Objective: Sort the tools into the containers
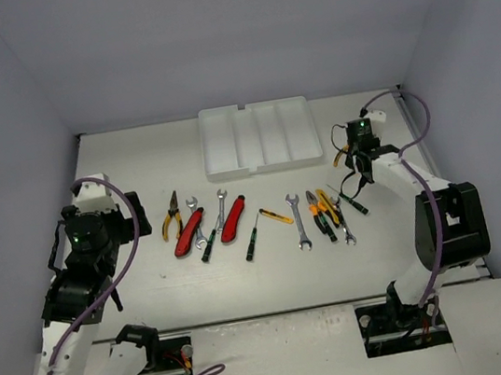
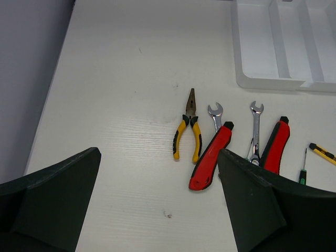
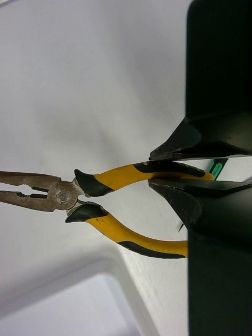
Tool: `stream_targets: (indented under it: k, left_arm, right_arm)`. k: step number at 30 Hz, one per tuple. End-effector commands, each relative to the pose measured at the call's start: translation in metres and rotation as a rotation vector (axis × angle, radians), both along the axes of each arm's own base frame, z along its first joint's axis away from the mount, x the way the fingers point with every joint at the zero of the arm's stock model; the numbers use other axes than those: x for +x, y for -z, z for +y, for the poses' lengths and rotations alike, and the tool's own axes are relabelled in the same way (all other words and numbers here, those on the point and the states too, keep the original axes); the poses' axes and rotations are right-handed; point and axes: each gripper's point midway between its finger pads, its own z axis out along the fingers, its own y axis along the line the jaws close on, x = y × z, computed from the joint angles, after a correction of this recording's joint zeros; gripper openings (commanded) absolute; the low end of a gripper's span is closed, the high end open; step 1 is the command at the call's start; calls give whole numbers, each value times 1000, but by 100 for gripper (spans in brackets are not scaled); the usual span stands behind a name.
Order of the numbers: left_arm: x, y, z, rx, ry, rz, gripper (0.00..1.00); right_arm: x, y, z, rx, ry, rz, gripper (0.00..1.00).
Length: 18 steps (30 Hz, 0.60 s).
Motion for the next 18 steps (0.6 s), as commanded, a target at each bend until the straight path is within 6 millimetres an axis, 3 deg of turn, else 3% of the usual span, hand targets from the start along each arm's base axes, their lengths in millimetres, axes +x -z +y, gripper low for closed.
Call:
stream_targets:
  k: [1, 4, 7, 8, 14, 18]
  left_arm:
    - [9, -15, -1, -22, -5, -54, 91]
    - [10, -15, -1, -21, -3, -54, 91]
    - [10, -15, -1, -18, -4, -55, 91]
    - [10, -15, 0, -18, -6, -55, 91]
    - [10, -14, 0, -14, -5, -52, 91]
    - [10, -13, 0, -14, -6, -50, 91]
  right_arm:
    - [67, -87, 30, -65, -244, -276, 0]
    - [94, -109, 54, -122, -403, -323, 0]
    - [121, -103, 75, -141, -544, -324, 0]
    - [131, -114, 82, -152, -576, -352, 0]
    - [165, -80, 114, -207, -737, -312, 0]
    - [179, -57, 119, -201, -755, -284, 0]
